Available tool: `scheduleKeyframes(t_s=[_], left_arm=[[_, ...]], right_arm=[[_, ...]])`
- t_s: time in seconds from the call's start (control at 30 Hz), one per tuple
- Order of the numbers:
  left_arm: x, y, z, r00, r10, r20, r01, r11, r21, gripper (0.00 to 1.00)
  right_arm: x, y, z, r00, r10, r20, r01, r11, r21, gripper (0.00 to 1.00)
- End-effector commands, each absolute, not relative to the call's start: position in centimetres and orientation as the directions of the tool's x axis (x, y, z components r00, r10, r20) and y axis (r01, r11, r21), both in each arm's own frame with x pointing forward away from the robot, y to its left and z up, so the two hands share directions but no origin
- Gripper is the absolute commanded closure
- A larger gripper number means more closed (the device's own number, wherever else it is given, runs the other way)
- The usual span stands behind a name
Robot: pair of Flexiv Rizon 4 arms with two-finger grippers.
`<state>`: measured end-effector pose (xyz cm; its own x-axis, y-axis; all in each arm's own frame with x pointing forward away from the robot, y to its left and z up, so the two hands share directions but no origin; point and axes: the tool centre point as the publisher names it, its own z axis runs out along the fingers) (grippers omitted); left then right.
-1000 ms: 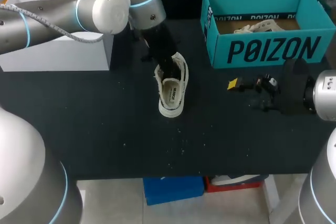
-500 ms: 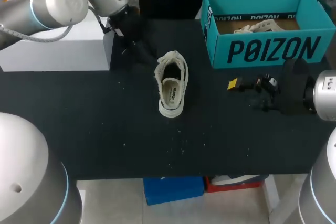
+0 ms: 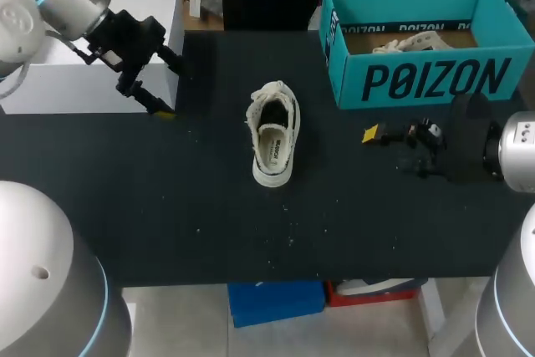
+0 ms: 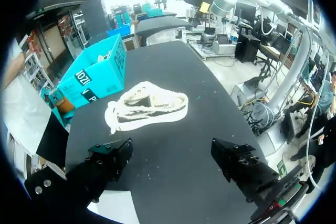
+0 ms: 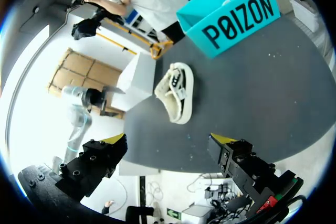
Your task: Take the shoe out of the shoebox, open the shoe tongue, remove and reinsert the insole, then place the shoe into the shoebox
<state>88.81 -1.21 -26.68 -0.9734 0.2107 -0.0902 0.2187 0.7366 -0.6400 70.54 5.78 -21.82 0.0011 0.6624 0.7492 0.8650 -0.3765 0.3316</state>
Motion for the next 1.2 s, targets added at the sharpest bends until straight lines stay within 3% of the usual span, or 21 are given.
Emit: scheduleKeyframes(t_s=[0.03,1.2], left_arm=[[86.33,0.49,-26.9,-0.967,0.099,-0.234,0.232,0.722,-0.651,0.0],[86.41,0.68,-26.96,-0.964,0.111,-0.24,0.246,0.709,-0.661,0.0]], right_arm=[[70.45,5.65,-21.71,0.0,0.662,0.75,0.866,-0.375,0.331,0.0],[70.45,5.65,-21.71,0.0,0.662,0.75,0.866,-0.375,0.331,0.0]])
